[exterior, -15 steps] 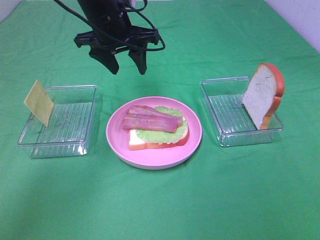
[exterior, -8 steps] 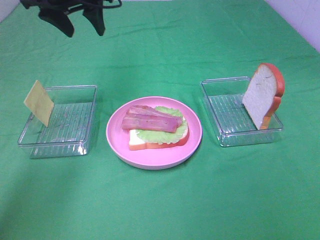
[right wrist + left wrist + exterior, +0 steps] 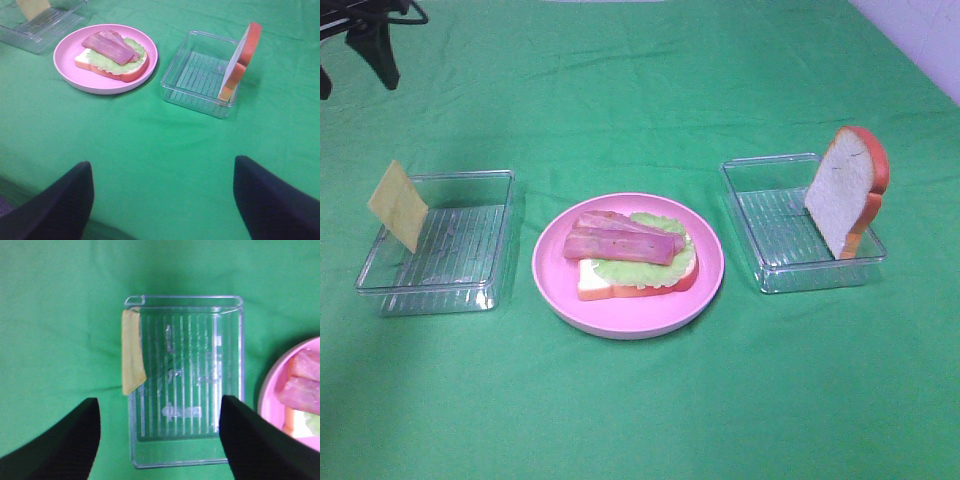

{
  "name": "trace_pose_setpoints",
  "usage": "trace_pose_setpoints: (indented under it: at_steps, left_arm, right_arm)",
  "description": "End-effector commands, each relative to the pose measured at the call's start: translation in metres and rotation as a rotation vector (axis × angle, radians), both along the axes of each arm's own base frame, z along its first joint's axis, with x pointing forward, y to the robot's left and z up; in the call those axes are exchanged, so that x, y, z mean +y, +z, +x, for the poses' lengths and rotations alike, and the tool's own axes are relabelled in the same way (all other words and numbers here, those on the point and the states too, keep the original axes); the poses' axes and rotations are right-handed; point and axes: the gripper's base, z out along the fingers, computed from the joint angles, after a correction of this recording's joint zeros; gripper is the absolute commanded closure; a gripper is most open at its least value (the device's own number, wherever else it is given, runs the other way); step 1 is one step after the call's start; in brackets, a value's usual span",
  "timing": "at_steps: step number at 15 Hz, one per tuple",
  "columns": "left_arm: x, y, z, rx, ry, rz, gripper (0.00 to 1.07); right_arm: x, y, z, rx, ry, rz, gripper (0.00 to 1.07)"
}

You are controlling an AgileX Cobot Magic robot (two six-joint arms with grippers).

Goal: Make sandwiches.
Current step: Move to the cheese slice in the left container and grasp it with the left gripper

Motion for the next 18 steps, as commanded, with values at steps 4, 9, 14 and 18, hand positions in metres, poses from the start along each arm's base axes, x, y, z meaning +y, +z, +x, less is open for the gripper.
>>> trace_pose_setpoints:
  at_steps: [4, 9, 14, 18]
  left_arm:
    - [0.03, -0.044, -0.021, 0.19, 0.044, 0.019, 0.41]
    - [0.029, -0.064, -0.011, 0.191, 0.048, 0.018, 0.42]
    - [0.022, -0.091, 0.006, 0.149, 0.023, 0.017, 0.42]
    - [0.005, -0.107, 0.009, 0.174, -0.037, 0.056, 0.42]
  right_arm:
    - [-0.001, -0.001, -0.001, -0.023, 0.005, 0.003, 0.33]
    - [-0.001, -0.001, -0.001, -0.023, 0.005, 0.003, 0.33]
    - [-0.001, -0.001, -0.001, -0.023, 0.005, 0.003, 0.33]
    - [-0.001, -0.001, -0.001, -0.023, 0.005, 0.003, 0.33]
